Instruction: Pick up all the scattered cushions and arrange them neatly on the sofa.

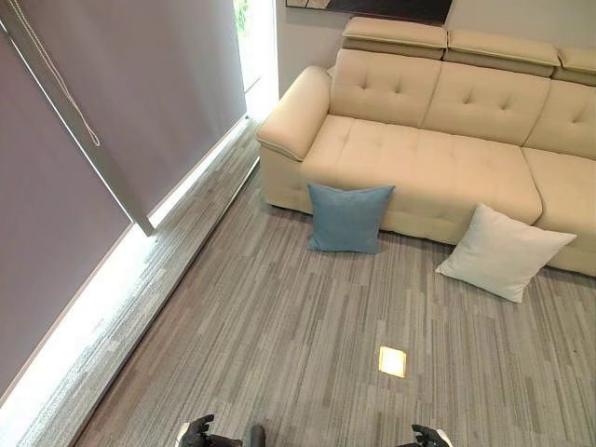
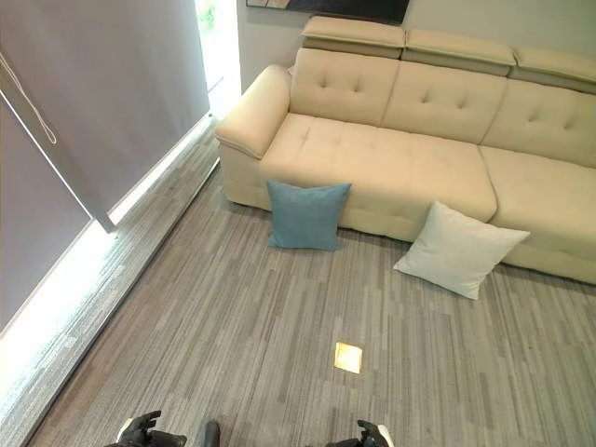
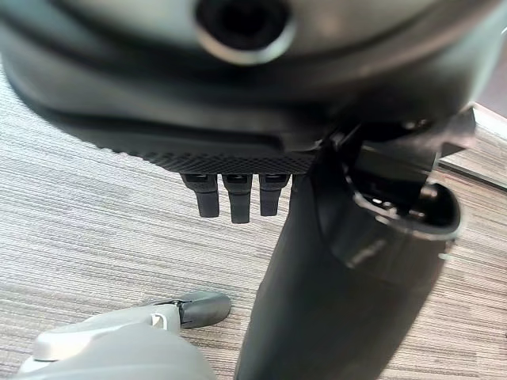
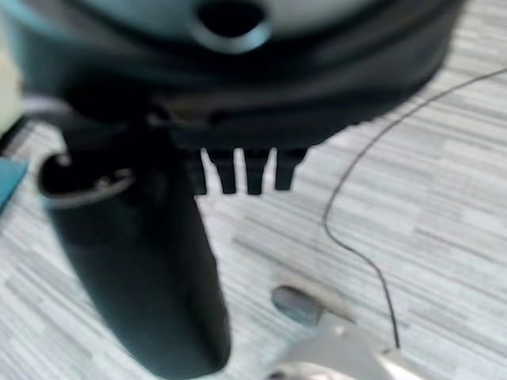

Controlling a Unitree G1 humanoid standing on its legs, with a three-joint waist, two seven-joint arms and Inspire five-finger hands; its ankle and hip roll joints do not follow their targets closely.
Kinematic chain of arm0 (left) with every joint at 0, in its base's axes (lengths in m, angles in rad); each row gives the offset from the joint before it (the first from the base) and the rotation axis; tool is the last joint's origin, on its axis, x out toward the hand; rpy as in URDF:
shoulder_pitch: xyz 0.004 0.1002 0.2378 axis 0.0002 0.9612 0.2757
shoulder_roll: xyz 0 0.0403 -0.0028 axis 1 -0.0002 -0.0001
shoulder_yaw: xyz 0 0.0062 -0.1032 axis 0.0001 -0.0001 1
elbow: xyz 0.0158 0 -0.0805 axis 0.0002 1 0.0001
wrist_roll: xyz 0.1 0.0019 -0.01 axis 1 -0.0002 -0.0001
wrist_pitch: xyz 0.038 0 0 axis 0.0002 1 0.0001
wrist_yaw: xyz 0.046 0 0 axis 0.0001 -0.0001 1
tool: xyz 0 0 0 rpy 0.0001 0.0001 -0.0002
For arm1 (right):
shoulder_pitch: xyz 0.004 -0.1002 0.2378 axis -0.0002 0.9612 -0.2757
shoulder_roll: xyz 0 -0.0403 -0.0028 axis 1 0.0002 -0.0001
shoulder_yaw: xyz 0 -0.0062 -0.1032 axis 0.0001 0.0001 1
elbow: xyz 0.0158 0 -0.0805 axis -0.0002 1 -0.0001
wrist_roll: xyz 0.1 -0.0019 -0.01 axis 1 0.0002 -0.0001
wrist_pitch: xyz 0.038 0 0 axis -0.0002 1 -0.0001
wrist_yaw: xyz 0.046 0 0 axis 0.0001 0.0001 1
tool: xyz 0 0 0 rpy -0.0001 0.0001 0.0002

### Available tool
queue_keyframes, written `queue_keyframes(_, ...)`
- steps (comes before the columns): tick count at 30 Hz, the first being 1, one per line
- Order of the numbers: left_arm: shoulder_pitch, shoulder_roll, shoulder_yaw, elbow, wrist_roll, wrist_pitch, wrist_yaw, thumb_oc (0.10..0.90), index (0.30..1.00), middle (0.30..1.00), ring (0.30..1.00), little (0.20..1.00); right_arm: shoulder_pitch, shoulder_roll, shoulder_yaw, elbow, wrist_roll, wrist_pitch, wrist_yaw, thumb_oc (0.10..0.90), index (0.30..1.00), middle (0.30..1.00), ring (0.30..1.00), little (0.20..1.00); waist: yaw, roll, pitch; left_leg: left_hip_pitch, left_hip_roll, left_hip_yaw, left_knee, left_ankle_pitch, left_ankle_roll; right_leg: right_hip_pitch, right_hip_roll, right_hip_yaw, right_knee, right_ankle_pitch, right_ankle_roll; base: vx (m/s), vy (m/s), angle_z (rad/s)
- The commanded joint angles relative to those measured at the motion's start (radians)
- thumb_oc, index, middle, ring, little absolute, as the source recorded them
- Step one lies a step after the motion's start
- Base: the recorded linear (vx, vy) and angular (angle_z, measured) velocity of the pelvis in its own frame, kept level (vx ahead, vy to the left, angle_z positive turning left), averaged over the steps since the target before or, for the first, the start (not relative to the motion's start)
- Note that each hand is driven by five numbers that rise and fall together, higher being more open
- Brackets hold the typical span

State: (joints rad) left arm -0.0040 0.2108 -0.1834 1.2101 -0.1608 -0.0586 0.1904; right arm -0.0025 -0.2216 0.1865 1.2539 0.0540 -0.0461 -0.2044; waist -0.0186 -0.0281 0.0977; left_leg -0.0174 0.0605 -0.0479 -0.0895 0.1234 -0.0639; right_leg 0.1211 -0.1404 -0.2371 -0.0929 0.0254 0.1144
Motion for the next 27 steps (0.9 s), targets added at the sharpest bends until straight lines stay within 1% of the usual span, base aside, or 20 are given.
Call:
queue_keyframes(1, -0.055, -0.013, 0.003, 0.039, 0.026, -0.009, 0.031, 0.800, 0.900, 0.900, 0.900, 0.900, -0.053, -0.022, 0.011, 0.036, 0.014, -0.015, -0.039, 0.800, 0.900, 0.900, 0.900, 0.900, 0.000, -0.011, 0.040, 0.068, -0.039, 0.164, 0.002, -0.157, 0.033, -0.025, 0.056, -0.016, 0.006, -0.073, -0.014, 0.00, 0.000, 0.00)
queue_keyframes(9, -0.059, -0.012, 0.000, 0.028, 0.021, -0.009, 0.030, 0.800, 0.900, 0.900, 0.900, 0.900, -0.044, -0.019, 0.011, 0.026, 0.019, -0.015, -0.036, 0.800, 0.900, 0.900, 0.900, 0.900, -0.008, -0.007, 0.041, 0.079, -0.031, 0.165, 0.002, -0.159, 0.030, -0.018, 0.062, -0.006, 0.006, -0.081, -0.020, 0.02, -0.029, -0.05)
queue_keyframes(18, -0.066, -0.008, -0.004, 0.031, 0.015, -0.005, 0.026, 0.800, 0.900, 0.900, 0.900, 0.900, -0.053, -0.023, 0.020, 0.014, 0.019, -0.016, -0.032, 0.800, 0.900, 0.900, 0.900, 0.900, -0.016, 0.000, 0.047, 0.090, -0.017, 0.162, 0.002, -0.152, 0.023, -0.026, 0.080, 0.005, 0.027, -0.103, -0.036, 0.02, -0.053, -0.03)
queue_keyframes(22, -0.071, -0.009, 0.001, 0.015, -0.026, -0.014, 0.020, 0.800, 0.900, 0.900, 0.900, 0.900, -0.064, -0.027, 0.008, -0.011, 0.056, -0.030, -0.028, 0.800, 0.900, 0.900, 0.900, 0.900, -0.014, -0.010, 0.080, 0.003, -0.003, 0.158, 0.154, -0.181, 0.008, -0.048, 0.082, 0.000, 0.055, -0.125, -0.062, -0.03, -0.087, 0.01)
queue_keyframes(24, -0.069, -0.012, 0.008, 0.012, -0.039, -0.015, 0.024, 0.800, 0.900, 0.900, 0.900, 0.900, -0.068, -0.028, 0.001, -0.014, 0.069, -0.034, -0.031, 0.800, 0.900, 0.900, 0.900, 0.900, -0.009, -0.015, 0.091, -0.029, -0.004, 0.153, 0.218, -0.189, 0.001, -0.046, 0.081, -0.008, 0.060, -0.132, -0.072, 0.00, -0.065, 0.25)
queue_keyframes(27, -0.067, -0.012, 0.011, 0.030, -0.046, -0.014, 0.021, 0.800, 0.900, 0.900, 0.900, 0.900, -0.078, -0.033, 0.000, -0.024, 0.077, -0.039, -0.034, 0.800, 0.900, 0.900, 0.900, 0.900, 0.004, -0.029, 0.110, -0.102, -0.009, 0.129, 0.336, -0.175, -0.011, -0.042, 0.077, -0.016, 0.067, -0.138, -0.087, 0.02, -0.039, 0.35)
